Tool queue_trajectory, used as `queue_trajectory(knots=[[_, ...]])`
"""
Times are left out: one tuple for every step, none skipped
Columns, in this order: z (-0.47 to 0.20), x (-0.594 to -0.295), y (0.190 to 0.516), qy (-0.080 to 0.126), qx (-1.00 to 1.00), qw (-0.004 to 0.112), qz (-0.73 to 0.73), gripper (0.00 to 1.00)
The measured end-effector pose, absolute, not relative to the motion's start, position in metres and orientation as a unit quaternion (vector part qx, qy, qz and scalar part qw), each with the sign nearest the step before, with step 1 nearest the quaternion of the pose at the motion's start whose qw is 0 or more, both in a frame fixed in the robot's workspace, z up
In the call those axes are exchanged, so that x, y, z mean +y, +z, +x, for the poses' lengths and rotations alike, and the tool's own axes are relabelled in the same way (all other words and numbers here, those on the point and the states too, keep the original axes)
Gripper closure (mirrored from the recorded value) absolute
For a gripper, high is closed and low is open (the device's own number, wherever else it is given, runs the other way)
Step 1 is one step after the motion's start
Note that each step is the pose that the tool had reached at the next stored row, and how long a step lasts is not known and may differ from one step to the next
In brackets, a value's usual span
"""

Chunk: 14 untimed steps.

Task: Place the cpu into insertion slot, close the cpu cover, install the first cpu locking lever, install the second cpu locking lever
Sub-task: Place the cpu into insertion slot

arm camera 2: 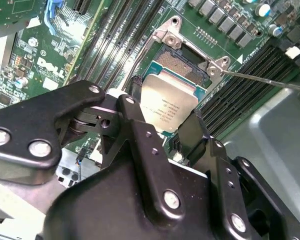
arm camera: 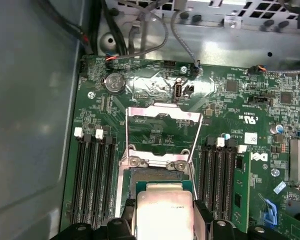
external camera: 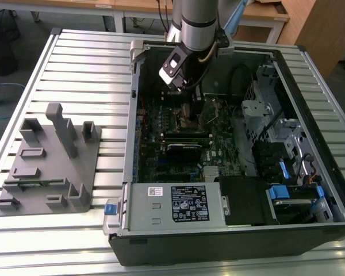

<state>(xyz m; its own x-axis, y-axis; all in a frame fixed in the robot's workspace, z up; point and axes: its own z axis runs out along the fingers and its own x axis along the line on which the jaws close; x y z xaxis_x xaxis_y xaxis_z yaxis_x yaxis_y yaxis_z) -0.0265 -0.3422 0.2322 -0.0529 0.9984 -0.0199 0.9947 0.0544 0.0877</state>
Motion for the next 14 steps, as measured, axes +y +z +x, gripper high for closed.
queue_trajectory(knots=[[-0.0264, -0.342, 0.2322, 0.025, 0.722, 0.038, 0.69, 0.46], [-0.0263, -0.3418, 0.2321, 0.025, 0.719, 0.038, 0.694, 0.46], [-0.0262, -0.3416, 0.2321, 0.025, 0.716, 0.038, 0.697, 0.46], [-0.026, -0.3414, 0.2321, 0.024, 0.712, 0.038, 0.7, 0.46], [-0.0259, -0.3412, 0.232, 0.024, 0.709, 0.038, 0.704, 0.46], [-0.0259, -0.3411, 0.232, 0.024, 0.706, 0.038, 0.707, 0.46], [-0.0258, -0.3409, 0.232, 0.024, 0.703, 0.038, 0.71, 0.46], [-0.0257, -0.3409, 0.232, 0.024, 0.701, 0.038, 0.712, 0.46], [-0.0257, -0.3409, 0.232, 0.024, 0.701, 0.038, 0.712, 0.46], [-0.0257, -0.3409, 0.232, 0.024, 0.701, 0.038, 0.712, 0.46], [-0.0257, -0.3408, 0.232, 0.024, 0.701, 0.038, 0.712, 0.46], [-0.0257, -0.3408, 0.232, 0.024, 0.701, 0.038, 0.712, 0.46], [-0.0257, -0.3407, 0.232, 0.024, 0.7, 0.038, 0.713, 0.46], [-0.0257, -0.3407, 0.232, 0.024, 0.697, 0.038, 0.716, 0.46]])
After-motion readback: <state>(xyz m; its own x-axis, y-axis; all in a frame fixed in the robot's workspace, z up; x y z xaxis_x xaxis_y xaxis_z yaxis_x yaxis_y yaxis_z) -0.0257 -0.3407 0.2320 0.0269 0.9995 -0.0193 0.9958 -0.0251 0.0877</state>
